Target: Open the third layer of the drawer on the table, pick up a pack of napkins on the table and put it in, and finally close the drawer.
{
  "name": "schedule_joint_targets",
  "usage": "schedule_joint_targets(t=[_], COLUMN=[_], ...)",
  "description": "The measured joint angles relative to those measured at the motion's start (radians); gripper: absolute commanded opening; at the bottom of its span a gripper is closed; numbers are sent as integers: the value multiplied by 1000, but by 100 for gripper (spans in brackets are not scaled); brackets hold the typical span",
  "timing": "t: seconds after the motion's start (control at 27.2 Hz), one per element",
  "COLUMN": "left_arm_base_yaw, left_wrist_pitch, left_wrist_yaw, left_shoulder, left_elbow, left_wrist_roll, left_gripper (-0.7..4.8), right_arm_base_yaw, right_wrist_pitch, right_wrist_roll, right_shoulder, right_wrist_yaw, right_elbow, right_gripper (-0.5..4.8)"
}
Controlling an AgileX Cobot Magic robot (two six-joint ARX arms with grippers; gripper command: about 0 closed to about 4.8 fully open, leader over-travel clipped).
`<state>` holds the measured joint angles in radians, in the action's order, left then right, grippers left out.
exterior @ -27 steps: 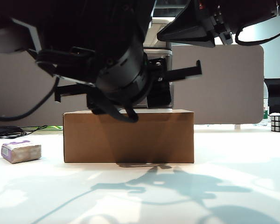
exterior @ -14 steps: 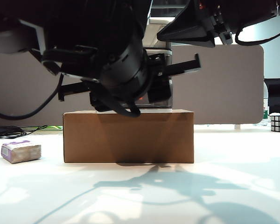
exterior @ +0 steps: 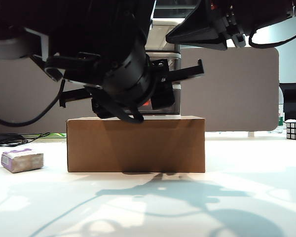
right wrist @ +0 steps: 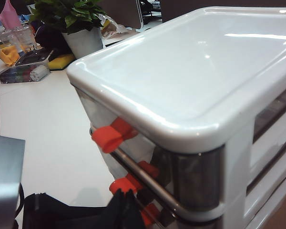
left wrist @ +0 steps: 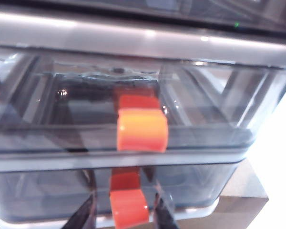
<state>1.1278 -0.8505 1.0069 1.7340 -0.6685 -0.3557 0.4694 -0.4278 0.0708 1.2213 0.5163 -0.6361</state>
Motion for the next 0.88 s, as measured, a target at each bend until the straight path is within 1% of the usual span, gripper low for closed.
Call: schedule_joint_targets(t=[0.22,0.44,0.48,0.52,0.59,0.81,0.85,0.88], left_arm_base_yaw=[-37,-40,-40,-40,-40,-42,-42,-42], left_wrist_pitch=[-6,-8,-8,-9,-10,-13,-13,-13], left_wrist_yaw=[-37,-39,-39,-39,-41,-57,-58,-58], left_shoulder=[1,1,1,1,1,1,1,1], left_elbow=[0,0,0,0,0,0,0,0], left_wrist_roll=[0,0,0,0,2,2,2,2], left_gripper=[143,141,128,94,47,46,36,1], right_arm_base_yaw=[0,0,0,0,0,0,0,0], right_wrist_pitch=[0,0,0,0,0,0,0,0], right_wrist_roll=[0,0,0,0,0,0,0,0], right_shoulder=[0,0,0,0,0,0,0,0], right_wrist_yaw=[0,0,0,0,0,0,0,0], right_elbow=[0,0,0,0,0,0,0,0], right_gripper=[-6,-6,-6,-6,-6,-6,-6,-6])
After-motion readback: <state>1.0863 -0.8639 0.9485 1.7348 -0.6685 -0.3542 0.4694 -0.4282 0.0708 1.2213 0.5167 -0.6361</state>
